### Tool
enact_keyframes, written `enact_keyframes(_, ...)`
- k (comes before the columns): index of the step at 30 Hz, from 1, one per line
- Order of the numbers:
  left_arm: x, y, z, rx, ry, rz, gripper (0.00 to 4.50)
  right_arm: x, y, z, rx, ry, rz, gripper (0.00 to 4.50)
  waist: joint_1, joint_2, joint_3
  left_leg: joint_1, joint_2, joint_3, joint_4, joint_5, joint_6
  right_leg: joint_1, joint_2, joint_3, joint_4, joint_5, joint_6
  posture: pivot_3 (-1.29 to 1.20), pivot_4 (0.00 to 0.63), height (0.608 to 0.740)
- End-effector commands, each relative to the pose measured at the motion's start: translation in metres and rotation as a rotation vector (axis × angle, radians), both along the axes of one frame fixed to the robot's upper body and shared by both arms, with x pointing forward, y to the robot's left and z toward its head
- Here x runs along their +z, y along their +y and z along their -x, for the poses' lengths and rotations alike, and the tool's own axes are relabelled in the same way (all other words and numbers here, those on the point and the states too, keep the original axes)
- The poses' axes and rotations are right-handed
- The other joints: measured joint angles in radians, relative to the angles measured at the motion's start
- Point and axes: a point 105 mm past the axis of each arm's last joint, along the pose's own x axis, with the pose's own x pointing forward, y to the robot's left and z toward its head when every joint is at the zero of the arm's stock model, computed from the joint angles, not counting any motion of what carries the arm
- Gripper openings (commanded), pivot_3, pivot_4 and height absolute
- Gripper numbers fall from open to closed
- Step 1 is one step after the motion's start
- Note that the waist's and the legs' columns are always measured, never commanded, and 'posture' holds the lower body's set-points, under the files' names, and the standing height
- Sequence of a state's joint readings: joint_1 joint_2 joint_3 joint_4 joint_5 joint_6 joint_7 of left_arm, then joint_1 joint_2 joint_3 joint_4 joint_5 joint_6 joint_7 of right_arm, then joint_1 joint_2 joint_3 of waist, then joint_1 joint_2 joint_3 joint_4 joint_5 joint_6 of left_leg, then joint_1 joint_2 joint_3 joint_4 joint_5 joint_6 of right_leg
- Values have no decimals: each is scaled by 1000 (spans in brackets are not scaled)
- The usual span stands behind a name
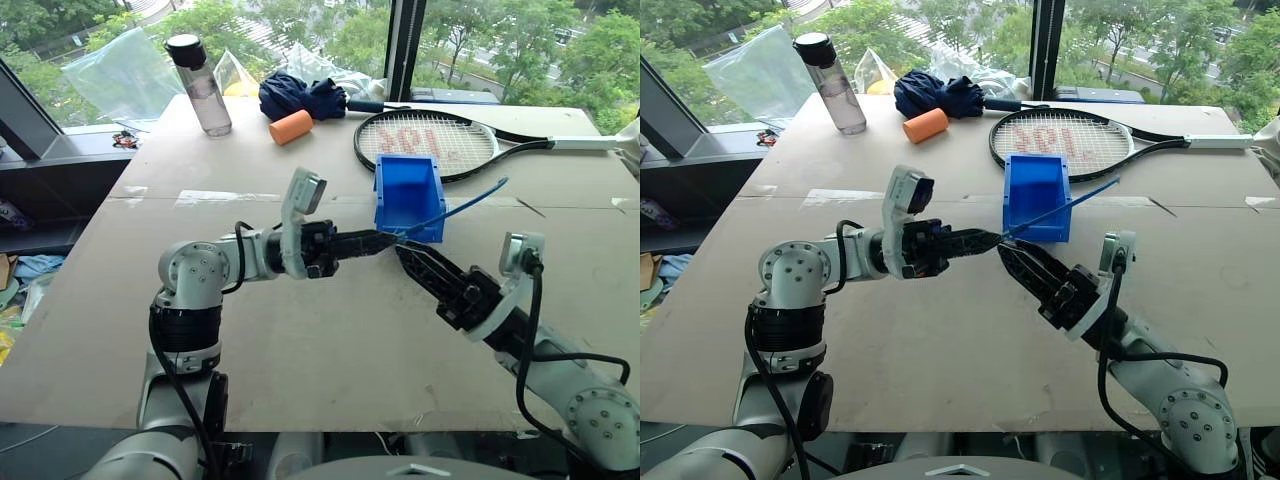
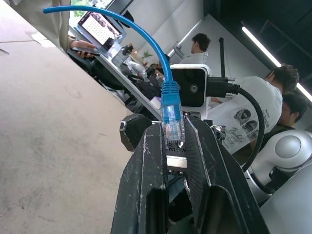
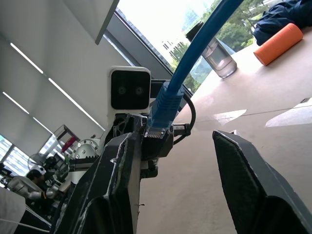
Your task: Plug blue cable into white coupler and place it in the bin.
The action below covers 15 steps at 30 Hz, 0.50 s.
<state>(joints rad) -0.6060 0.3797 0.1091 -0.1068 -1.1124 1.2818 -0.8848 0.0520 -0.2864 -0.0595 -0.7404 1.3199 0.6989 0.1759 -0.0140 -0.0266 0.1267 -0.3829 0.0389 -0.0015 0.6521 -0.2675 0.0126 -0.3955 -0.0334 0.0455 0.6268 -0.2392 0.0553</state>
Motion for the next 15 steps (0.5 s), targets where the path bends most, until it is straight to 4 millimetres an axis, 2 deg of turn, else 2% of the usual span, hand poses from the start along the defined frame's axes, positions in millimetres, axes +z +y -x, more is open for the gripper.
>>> enact_keyframes(1, 11, -3, 8, -39, -40, 16, 0, 12, -2, 2, -6, -55, -49, 2037, 0, 0, 0, 0, 0, 0, 0, 0, 0, 0, 0, 0, 0, 0, 0, 0, 150, 740)
enact_keyframes(13, 8, -4, 11, -45, -44, -6, 0, 18, -5, 2, -7, -68, -99, 2037, 0, 0, 0, 0, 0, 0, 0, 0, 0, 0, 0, 0, 0, 0, -1, 0, 150, 740)
enact_keyframes(14, 8, -4, 12, -47, -46, -8, 0, 18, -5, 2, -4, -67, -102, 1546, 0, 0, 0, 0, 0, 0, 0, 0, 0, 0, 0, 0, 0, 0, -1, 0, 150, 740)
enact_keyframes(15, 8, -4, 12, -47, -48, -13, 0, 18, -5, 2, -6, -66, -105, 1266, 1, 0, 0, 0, 0, 0, 0, 0, 0, 0, 0, 0, 0, -1, -1, 0, 150, 740)
